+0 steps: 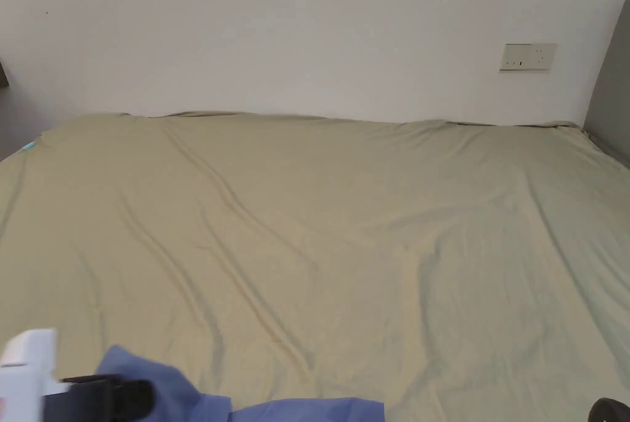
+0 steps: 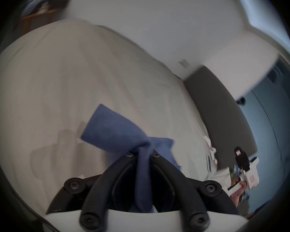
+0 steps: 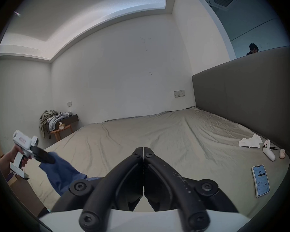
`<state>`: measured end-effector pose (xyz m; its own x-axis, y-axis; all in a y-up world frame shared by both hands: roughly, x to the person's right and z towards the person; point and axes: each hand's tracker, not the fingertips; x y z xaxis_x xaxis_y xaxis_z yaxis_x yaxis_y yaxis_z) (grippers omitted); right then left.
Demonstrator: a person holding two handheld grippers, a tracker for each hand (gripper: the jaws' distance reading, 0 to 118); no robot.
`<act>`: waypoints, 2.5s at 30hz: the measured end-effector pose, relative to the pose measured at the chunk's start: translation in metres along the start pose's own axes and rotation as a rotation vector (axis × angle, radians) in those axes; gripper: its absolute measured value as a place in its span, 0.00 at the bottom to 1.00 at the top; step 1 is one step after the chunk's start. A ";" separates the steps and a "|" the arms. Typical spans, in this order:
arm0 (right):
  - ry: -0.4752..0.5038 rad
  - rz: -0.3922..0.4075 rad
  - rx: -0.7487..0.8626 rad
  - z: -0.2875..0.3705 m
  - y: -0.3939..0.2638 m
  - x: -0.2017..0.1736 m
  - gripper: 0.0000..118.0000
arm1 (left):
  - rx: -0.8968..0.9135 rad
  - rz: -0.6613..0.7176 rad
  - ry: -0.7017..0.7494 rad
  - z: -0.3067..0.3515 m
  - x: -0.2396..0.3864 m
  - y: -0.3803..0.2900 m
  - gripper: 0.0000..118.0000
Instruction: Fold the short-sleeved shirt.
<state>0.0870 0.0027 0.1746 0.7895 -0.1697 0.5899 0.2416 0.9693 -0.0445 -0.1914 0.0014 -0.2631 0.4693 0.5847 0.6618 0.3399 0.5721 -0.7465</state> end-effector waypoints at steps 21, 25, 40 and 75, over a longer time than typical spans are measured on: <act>-0.090 -0.093 0.037 0.030 0.001 0.044 0.01 | 0.286 -0.384 0.379 -0.131 0.103 -0.082 0.00; -0.064 -0.096 0.036 0.034 -0.001 0.042 0.01 | 0.088 -0.450 0.402 -0.184 0.107 -0.111 0.00; -0.093 -0.076 0.066 0.038 0.006 0.044 0.01 | 0.152 -0.358 0.092 -0.147 0.142 -0.117 0.00; 0.317 0.328 -1.106 -0.241 -0.101 -0.082 0.01 | -0.304 0.210 0.016 -0.107 -0.051 -0.051 0.98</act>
<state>0.1339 -0.1242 -0.0632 0.9706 -0.1297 0.2025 0.2344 0.3227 -0.9170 -0.1450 -0.1192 -0.2667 0.5661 0.6607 0.4930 0.4606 0.2424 -0.8538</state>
